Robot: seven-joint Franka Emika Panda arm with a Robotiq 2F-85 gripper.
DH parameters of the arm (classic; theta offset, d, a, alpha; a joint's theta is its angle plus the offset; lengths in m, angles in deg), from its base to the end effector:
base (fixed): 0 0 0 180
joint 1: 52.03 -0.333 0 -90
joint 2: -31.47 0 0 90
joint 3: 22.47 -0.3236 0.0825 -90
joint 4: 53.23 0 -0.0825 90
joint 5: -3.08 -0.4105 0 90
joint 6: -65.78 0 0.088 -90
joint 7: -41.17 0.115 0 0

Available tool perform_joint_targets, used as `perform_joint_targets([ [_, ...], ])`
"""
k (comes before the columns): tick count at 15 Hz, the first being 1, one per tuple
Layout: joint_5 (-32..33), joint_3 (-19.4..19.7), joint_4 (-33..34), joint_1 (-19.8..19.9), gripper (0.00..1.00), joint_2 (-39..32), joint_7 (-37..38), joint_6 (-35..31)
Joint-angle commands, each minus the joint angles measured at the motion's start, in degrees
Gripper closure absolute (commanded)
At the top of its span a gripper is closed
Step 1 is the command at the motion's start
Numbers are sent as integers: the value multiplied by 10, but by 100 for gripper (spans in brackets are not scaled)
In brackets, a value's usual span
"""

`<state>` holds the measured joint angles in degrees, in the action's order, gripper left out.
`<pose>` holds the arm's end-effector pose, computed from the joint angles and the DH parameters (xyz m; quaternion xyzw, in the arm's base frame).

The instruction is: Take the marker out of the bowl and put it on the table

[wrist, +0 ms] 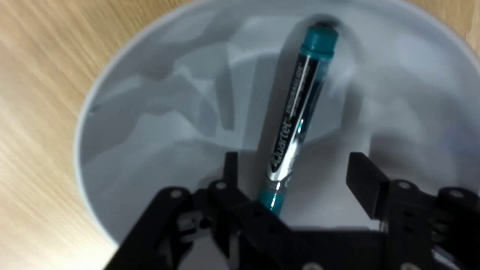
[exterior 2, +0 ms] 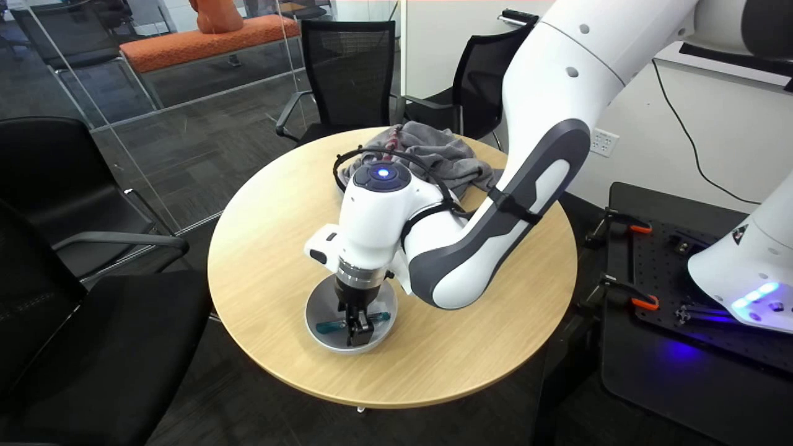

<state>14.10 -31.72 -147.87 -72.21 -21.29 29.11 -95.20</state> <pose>0.6225 0.3474 0.0779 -0.9098 -0.3950 -0.1226 0.0363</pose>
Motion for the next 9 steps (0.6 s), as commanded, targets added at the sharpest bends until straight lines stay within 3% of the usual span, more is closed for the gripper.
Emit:
perform_joint_targets([
  [1, 6, 5, 28, -5, 57, -12, 13, 23],
  [7, 5, 4, 37, -3, 99, -18, 12, 26],
  [9, 6, 6, 34, -5, 95, -12, 15, 24],
])
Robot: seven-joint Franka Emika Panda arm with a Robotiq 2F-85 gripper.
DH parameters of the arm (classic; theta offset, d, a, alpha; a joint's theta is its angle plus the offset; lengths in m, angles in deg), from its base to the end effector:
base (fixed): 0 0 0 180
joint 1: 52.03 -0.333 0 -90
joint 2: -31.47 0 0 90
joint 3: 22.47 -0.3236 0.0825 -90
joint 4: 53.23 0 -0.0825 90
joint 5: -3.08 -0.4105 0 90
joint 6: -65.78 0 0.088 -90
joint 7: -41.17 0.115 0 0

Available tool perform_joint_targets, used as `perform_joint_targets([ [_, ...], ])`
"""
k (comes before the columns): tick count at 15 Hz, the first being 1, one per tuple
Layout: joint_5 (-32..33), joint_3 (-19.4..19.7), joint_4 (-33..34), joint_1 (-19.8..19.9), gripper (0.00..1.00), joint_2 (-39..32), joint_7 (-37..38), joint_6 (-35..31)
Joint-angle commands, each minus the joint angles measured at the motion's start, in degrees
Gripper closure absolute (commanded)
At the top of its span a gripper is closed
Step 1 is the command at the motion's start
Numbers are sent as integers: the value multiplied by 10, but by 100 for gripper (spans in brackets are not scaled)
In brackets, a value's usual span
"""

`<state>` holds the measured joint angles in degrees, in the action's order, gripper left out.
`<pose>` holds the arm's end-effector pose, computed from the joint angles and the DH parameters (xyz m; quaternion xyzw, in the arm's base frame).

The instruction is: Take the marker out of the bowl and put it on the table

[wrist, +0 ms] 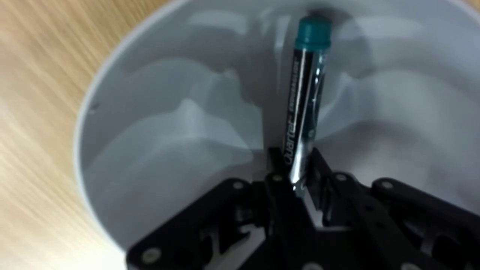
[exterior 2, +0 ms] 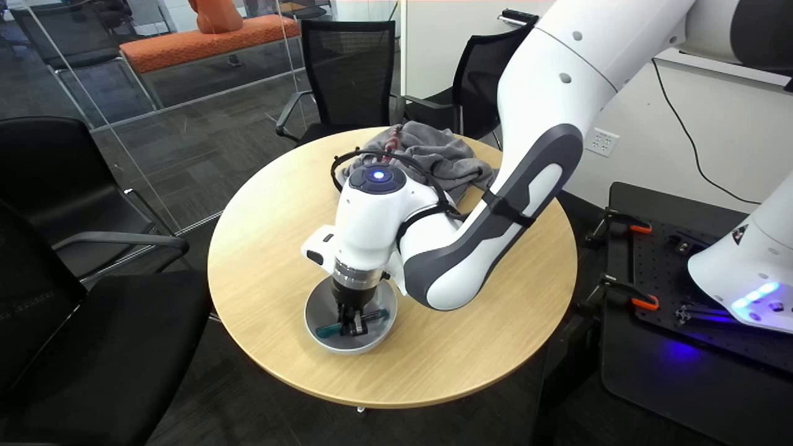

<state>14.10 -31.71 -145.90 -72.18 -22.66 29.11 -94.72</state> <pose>0.6292 0.3486 0.0739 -0.9106 -0.3927 -0.1237 0.0364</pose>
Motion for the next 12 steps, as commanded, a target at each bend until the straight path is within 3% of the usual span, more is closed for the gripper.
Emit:
perform_joint_targets([
  [1, 8, 9, 8, -8, 95, 10, 18, 16],
  [12, 43, 78, -99, -61, 95, 152, 99, -17],
])
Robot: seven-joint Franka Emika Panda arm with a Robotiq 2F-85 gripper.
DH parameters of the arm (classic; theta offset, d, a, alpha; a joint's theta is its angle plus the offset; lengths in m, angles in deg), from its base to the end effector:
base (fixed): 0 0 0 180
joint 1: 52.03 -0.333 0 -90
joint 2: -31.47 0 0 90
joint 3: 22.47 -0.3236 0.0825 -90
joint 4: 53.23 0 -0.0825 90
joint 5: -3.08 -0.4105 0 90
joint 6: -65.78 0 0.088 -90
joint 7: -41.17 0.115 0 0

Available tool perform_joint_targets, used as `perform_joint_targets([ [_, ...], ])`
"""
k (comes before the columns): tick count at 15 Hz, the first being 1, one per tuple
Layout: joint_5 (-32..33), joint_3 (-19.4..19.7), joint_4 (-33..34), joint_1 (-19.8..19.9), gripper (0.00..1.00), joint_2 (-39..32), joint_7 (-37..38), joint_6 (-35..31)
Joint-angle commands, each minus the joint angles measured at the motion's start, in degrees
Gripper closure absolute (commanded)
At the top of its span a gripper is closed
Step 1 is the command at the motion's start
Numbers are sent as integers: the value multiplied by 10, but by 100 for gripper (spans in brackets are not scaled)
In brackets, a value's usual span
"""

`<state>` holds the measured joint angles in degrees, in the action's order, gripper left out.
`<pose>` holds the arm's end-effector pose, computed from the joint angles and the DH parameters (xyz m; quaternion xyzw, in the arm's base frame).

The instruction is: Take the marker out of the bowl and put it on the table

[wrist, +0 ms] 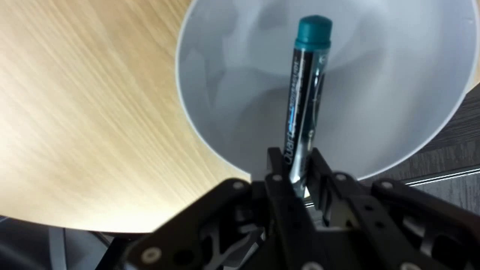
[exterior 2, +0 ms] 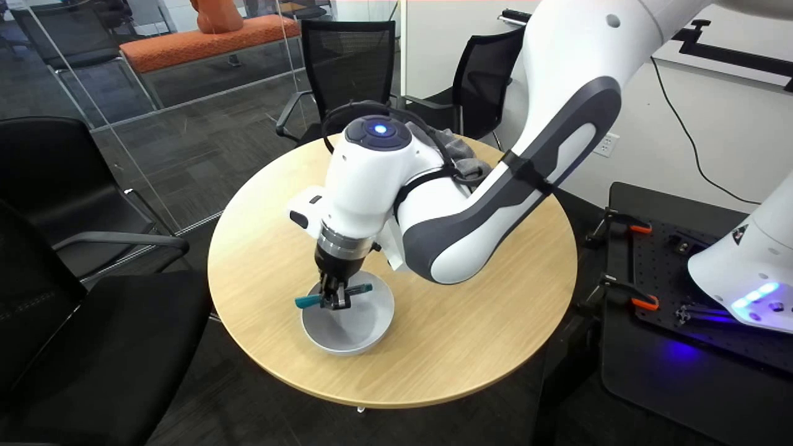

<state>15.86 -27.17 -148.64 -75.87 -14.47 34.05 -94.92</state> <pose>0.6415 0.3517 0.1518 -0.9101 -0.3769 -0.1724 0.0049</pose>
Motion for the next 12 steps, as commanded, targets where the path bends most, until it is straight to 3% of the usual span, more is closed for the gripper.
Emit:
perform_joint_targets([
  [1, 32, 40, -95, -28, 95, 91, 64, -25],
  [8, 100, 133, -260, -83, 95, 224, 208, -69],
  [12, 107, 146, -334, -78, 95, 264, 241, -79],
])
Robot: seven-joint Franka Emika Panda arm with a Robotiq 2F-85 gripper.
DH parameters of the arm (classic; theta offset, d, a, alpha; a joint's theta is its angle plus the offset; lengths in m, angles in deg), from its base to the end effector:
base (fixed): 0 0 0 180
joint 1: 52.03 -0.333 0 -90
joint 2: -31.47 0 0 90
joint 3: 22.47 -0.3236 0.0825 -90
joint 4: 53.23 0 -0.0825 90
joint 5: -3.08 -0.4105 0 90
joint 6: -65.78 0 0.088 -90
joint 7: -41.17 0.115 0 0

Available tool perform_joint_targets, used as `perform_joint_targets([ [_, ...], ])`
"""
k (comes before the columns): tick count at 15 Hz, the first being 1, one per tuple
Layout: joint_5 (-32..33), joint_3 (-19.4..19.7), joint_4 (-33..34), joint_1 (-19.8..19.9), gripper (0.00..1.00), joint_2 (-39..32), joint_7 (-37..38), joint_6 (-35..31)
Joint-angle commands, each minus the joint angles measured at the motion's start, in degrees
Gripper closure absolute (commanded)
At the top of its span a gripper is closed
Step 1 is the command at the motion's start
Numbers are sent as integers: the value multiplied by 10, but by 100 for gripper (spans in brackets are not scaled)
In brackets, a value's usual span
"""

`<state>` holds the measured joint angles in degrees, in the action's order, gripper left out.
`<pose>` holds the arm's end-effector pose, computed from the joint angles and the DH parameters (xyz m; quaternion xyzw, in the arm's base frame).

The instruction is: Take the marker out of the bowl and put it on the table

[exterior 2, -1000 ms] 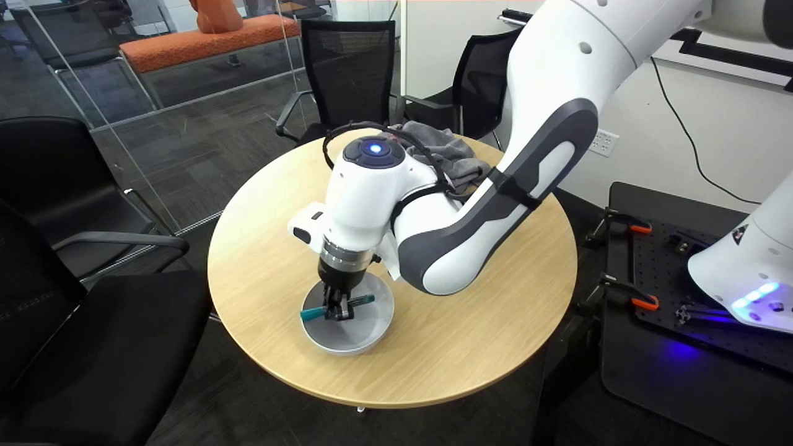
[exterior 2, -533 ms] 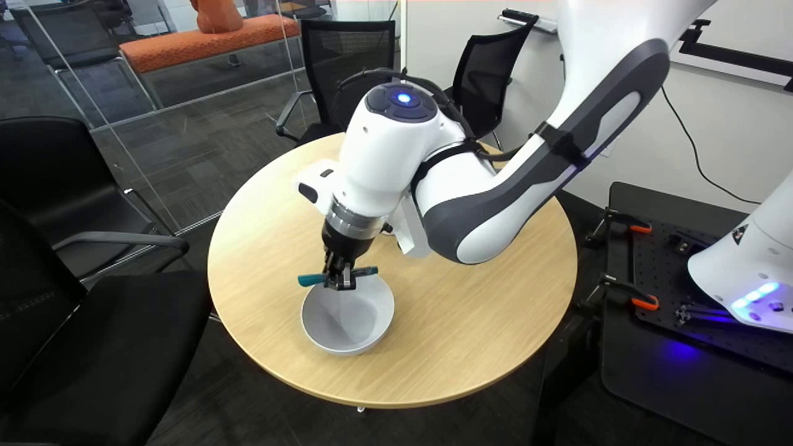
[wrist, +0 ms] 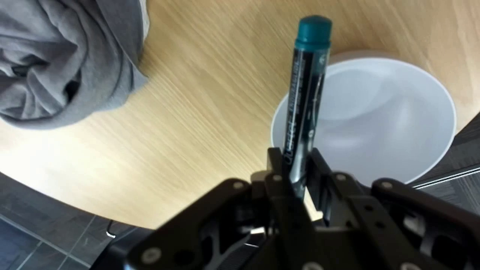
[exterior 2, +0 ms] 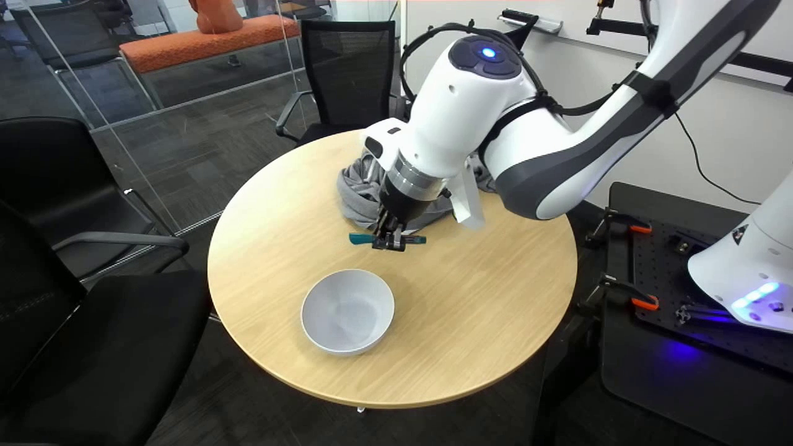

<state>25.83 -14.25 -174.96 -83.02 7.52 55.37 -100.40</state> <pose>0.5675 0.2640 0.2246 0.9435 0.2621 0.1969 0.0477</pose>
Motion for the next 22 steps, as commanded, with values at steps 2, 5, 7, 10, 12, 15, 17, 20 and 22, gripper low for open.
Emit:
perform_joint_targets([
  [2, -5, 11, -98, 7, 95, 49, 23, -34],
  [5, -16, 8, -121, 23, 95, 35, 17, -61],
  [7, -16, 10, -129, 31, 95, 20, 15, -82],
  [10, -21, 0, -136, 53, 95, -4, 8, -116],
  [12, -24, -11, -133, 71, 95, -25, 4, -136],
  [15, -21, -24, -126, 95, 95, -53, 5, -157],
  [17, -19, -35, -121, 110, 95, -69, 4, -165],
  [20, -16, -47, -114, 126, 95, -85, 4, -170],
  [22, -15, -53, -106, 134, 95, -93, 4, -166],
])
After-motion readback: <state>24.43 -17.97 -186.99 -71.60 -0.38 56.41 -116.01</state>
